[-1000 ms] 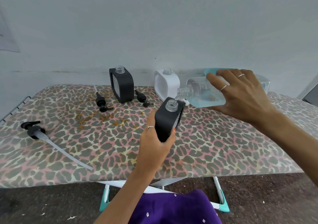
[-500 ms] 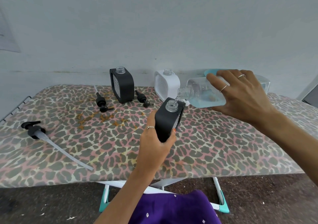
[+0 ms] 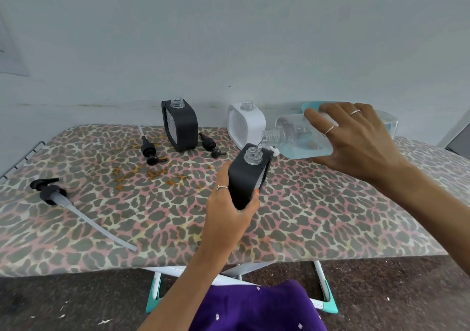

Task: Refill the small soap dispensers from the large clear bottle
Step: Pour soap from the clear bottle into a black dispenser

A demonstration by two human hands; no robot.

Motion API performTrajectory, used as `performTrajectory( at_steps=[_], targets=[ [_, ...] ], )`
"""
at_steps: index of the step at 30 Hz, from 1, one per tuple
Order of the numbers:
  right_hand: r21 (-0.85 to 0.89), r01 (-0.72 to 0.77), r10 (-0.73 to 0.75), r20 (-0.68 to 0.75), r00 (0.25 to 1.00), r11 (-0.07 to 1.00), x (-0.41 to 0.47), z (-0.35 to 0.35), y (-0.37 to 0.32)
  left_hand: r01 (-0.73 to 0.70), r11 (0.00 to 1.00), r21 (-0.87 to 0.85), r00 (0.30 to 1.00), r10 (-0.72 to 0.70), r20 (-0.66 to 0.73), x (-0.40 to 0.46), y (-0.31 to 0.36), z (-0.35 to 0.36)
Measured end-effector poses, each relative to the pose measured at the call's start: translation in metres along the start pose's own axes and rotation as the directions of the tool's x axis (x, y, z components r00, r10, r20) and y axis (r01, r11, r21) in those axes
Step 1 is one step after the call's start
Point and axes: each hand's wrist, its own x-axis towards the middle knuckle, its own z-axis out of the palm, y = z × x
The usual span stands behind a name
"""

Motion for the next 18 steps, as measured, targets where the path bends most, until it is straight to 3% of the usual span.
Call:
performTrajectory(
  at_steps=[18],
  targets=[
    [-0.003,0.003,-0.003,-0.008,1.000,1.000,0.0008,-0.0006,-0.0009,0.002,0.999,-0.042,1.000,-0.002,-0.001,0.0005,0.0026,-0.0008]
  ],
)
